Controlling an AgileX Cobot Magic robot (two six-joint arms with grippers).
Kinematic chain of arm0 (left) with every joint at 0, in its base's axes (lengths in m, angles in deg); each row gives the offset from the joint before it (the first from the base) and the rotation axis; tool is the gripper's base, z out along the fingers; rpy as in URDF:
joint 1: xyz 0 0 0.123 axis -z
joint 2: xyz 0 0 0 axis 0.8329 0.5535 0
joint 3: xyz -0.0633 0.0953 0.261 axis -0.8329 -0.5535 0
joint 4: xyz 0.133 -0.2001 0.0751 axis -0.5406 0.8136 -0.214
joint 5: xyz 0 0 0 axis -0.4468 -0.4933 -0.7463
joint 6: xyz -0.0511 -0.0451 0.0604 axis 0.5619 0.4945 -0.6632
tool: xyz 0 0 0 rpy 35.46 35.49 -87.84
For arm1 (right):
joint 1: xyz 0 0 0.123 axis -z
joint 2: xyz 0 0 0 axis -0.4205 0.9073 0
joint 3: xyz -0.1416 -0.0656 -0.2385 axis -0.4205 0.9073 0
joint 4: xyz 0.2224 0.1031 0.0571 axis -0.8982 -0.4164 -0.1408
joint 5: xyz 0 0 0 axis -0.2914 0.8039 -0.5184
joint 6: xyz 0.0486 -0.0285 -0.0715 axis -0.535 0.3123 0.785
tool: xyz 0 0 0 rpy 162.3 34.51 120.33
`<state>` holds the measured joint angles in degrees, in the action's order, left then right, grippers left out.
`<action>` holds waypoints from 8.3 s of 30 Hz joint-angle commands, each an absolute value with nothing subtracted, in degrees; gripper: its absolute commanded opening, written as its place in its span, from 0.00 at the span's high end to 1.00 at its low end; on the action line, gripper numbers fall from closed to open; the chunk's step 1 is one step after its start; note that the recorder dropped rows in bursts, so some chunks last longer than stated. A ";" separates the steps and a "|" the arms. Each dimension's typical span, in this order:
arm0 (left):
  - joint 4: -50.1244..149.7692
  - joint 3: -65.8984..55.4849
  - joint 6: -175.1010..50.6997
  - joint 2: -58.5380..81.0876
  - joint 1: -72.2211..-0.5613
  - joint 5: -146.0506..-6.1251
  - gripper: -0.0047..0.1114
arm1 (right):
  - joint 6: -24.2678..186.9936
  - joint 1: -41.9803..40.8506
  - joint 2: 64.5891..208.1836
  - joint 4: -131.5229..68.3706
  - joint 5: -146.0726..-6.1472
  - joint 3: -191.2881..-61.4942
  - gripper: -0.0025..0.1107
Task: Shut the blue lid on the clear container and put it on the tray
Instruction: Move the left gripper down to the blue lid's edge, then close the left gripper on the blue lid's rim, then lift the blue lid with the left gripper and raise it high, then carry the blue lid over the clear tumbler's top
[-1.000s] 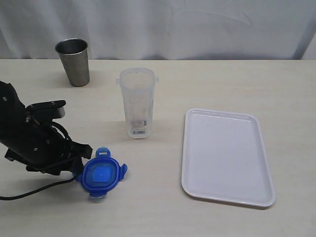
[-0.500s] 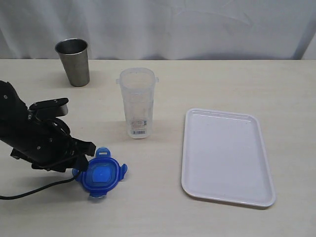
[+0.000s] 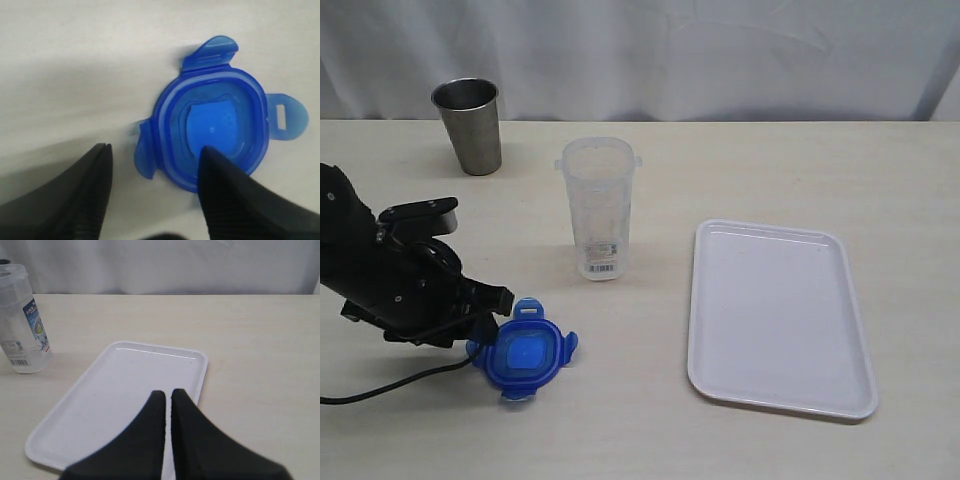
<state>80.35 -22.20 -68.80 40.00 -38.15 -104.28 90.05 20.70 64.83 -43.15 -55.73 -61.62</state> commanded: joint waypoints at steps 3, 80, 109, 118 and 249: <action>80.54 -24.36 -69.08 39.97 -37.73 -101.28 0.49 | 90.33 21.03 64.59 -42.67 -55.61 -61.49 0.94; 95.59 -28.48 -83.85 39.97 -33.73 -92.49 0.66 | 90.33 21.03 64.59 -42.67 -55.61 -61.49 0.94; 98.10 -28.48 -83.85 44.46 -33.73 -92.23 0.66 | 90.33 21.03 64.59 -42.67 -55.61 -61.49 0.94; 98.10 -28.48 -85.56 44.46 -33.73 -93.23 0.66 | 90.33 21.03 64.59 -42.67 -55.61 -61.49 0.94; 108.38 7.72 -177.84 43.95 -19.18 -47.19 0.96 | 90.33 21.03 64.59 -42.67 -55.61 -61.49 0.94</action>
<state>106.85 7.79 -176.18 44.16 -21.32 -46.57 90.05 20.70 64.83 -43.15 -55.73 -61.62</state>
